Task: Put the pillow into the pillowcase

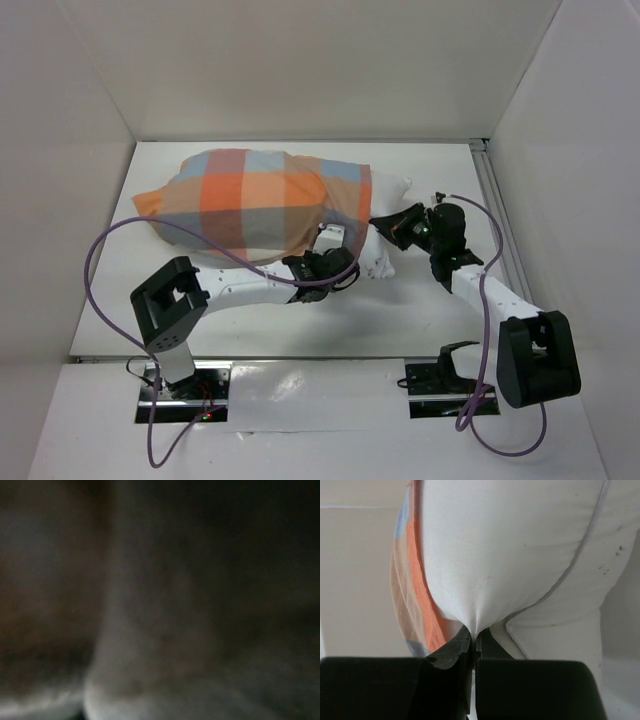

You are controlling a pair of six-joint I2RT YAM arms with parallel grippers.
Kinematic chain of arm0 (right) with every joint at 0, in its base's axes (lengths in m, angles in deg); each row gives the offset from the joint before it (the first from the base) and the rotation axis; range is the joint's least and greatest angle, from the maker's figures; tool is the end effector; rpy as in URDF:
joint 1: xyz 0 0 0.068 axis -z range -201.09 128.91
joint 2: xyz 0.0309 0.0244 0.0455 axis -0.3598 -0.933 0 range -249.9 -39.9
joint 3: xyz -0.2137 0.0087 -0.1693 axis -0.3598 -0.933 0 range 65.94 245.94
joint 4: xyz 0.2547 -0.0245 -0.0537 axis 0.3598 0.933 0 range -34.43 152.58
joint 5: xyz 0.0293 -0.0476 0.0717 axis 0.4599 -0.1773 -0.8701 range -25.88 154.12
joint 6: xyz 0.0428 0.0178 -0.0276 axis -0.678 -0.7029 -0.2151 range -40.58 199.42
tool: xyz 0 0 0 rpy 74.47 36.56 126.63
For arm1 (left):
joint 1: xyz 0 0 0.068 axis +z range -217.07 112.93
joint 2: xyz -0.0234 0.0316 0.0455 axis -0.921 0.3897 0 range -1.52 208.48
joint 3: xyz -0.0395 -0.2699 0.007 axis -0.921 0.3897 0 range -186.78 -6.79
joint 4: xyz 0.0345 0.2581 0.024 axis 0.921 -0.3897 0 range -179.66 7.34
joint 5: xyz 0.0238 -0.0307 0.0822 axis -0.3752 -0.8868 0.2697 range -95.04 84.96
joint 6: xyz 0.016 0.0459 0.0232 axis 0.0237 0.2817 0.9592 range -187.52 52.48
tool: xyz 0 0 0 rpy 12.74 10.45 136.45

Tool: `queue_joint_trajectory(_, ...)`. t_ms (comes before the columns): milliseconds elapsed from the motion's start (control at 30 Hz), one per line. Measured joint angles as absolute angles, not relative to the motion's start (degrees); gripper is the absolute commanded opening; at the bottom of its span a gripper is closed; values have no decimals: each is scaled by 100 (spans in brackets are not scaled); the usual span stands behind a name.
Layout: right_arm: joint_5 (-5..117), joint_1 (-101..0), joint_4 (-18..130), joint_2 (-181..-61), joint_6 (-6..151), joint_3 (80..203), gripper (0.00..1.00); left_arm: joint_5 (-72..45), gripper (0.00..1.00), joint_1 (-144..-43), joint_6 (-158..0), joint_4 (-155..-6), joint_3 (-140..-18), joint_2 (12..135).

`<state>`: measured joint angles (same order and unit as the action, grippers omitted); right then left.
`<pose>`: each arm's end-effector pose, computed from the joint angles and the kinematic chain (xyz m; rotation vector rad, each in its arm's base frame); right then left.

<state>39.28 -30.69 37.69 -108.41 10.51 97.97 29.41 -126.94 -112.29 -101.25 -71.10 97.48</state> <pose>0.2507 0.0576 0.2277 0.7408 1.9644 1.2965 0.1975 -0.3002 0.2014 0.0673 2.2976 -0.1673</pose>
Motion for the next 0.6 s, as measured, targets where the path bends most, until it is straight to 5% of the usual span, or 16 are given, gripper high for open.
queue_joint_trajectory(300, 3926, -3067, 3769, -10895, 1089, 9898, 0, 3171, 0, -13079, -11273, -10394, -7440, 9717)
queue_joint_trajectory(600, 3771, -2831, 3633, -11092, 1003, 9907, 0, 2192, 0, -13754, -10327, -9716, -7569, 9427)
